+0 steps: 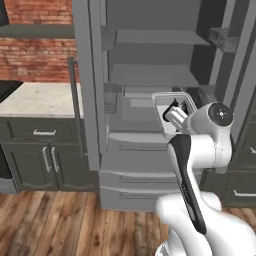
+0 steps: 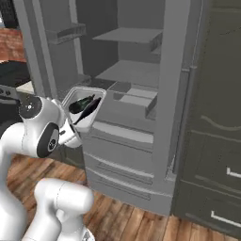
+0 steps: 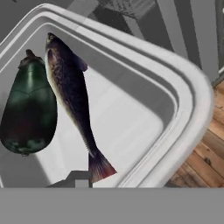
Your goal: Place the tupperware containing the fish and eggplant meal in the microwave. Close the microwave door and press the start button to reheat the meal.
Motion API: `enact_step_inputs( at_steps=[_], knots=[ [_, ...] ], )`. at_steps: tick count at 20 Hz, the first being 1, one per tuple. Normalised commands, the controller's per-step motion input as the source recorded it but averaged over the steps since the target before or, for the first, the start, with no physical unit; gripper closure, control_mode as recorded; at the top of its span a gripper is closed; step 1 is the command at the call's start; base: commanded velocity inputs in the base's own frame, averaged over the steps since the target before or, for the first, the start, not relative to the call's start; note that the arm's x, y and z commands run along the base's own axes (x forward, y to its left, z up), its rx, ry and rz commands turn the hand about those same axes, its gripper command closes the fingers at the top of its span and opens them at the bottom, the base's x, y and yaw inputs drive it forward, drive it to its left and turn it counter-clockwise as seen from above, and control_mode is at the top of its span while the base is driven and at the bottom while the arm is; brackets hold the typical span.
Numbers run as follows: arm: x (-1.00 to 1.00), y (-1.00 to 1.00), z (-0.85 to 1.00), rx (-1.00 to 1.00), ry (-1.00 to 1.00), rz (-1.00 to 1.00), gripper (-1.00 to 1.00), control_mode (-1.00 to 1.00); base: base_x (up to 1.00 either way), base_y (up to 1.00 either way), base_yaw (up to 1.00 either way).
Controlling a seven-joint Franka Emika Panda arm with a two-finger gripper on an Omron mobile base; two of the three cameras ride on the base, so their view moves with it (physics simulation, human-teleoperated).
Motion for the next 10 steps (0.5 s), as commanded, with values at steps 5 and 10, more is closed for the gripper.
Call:
enact_step_inputs(
  at_steps=[5, 10],
  knots=[
    [0.0, 0.0, 0.0, 0.0, 0.0, 0.0, 1.0, 1.0, -0.16, 0.34, 0.5],
    [0.0, 0.0, 0.0, 0.0, 0.0, 0.0, 1.0, 1.0, -0.09, 0.44, 0.54]
  ],
)
